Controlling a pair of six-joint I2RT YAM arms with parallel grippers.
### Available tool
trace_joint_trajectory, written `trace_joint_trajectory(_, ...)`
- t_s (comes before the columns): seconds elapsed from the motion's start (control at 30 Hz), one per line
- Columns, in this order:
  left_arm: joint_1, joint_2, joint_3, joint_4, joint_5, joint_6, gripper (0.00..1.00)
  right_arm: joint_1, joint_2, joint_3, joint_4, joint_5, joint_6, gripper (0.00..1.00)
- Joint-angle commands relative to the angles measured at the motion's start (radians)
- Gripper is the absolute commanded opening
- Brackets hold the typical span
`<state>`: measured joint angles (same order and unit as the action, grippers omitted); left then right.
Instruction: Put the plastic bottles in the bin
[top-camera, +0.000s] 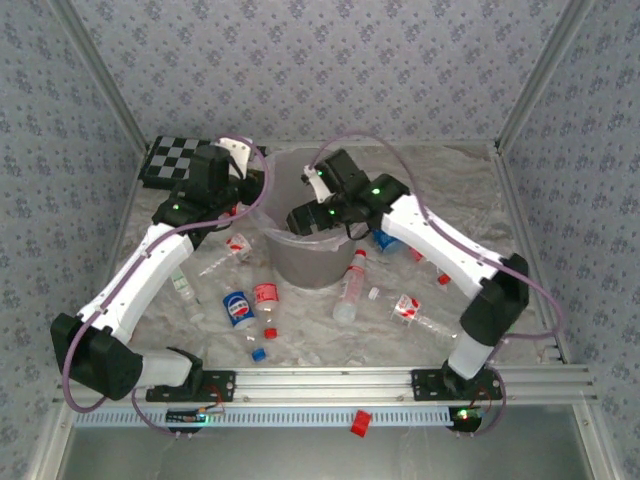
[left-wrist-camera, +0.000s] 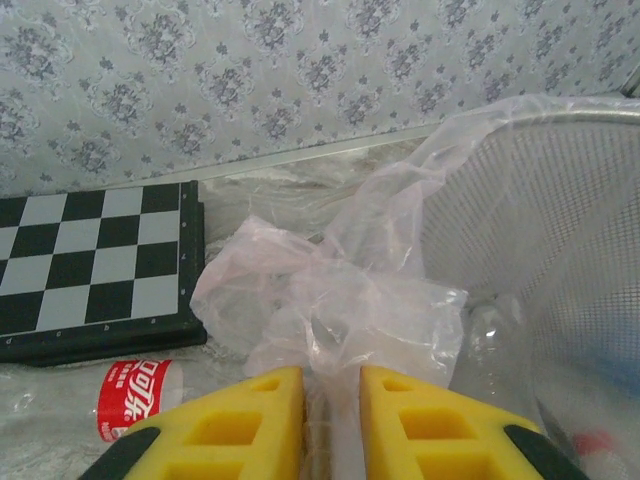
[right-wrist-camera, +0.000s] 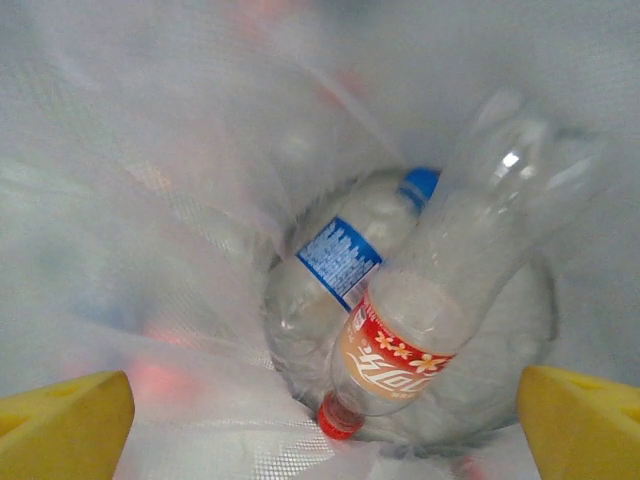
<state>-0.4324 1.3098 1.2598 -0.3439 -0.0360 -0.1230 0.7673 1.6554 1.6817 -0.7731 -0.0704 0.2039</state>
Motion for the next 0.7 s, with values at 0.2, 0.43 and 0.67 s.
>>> trace_joint_trajectory(0.2,-0.009,-0.013,-0.018,-0.063,-0.002,0.016,0.22,0.000,-0.335,-0.127,0.099,0.221,-0.055,1.00)
trace_joint_trajectory(0.43,-0.009,-0.013,-0.022,-0.061,-0.005,0.015,0.22,-0.117,-0.537,-0.242,0.001,0.296,-0.027,1.00)
trace_joint_trajectory(0.67,-0.009,-0.010,-0.023,-0.058,0.005,0.010,0.22,-0.461,-0.564,-0.403,-0.193,0.278,0.035,0.94)
